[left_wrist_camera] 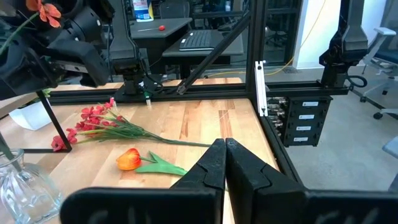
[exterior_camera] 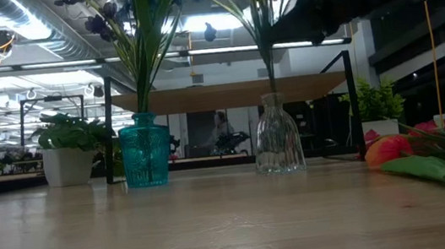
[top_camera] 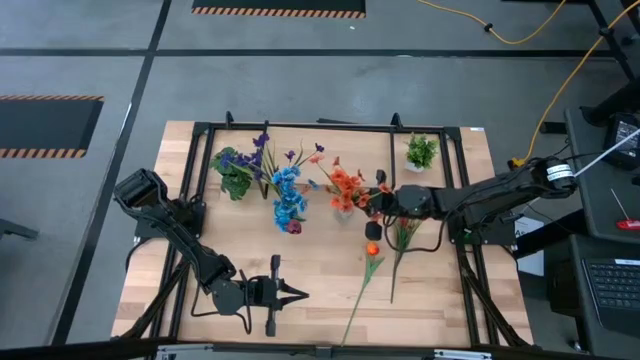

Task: Pick and place flowers into a vace then onto a shelf
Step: Put the red orange flowers into the transparent vase

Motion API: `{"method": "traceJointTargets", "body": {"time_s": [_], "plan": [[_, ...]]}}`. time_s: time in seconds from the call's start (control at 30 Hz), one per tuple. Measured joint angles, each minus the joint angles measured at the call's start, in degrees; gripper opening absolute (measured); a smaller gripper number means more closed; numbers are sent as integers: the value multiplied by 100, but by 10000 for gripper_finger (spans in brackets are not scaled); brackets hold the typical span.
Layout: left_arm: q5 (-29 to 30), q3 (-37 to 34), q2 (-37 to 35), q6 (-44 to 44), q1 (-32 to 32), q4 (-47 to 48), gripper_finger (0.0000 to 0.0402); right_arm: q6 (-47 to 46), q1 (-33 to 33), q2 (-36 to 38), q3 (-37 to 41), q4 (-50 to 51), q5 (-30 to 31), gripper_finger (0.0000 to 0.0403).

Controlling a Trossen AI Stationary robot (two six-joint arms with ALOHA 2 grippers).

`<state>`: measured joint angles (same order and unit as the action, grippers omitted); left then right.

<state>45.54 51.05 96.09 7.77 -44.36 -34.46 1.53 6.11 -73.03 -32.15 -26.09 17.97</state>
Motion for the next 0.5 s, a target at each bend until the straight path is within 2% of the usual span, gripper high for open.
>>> {"method": "traceJointTargets", "body": {"time_s": [0.2,0.5], "plan": [[0,0,0,2,0,0,1,-1,0,0,497,-989,1,18],[0,0,0,2,0,0,3,-128,0,0,519,-1054,-1,74]]}}
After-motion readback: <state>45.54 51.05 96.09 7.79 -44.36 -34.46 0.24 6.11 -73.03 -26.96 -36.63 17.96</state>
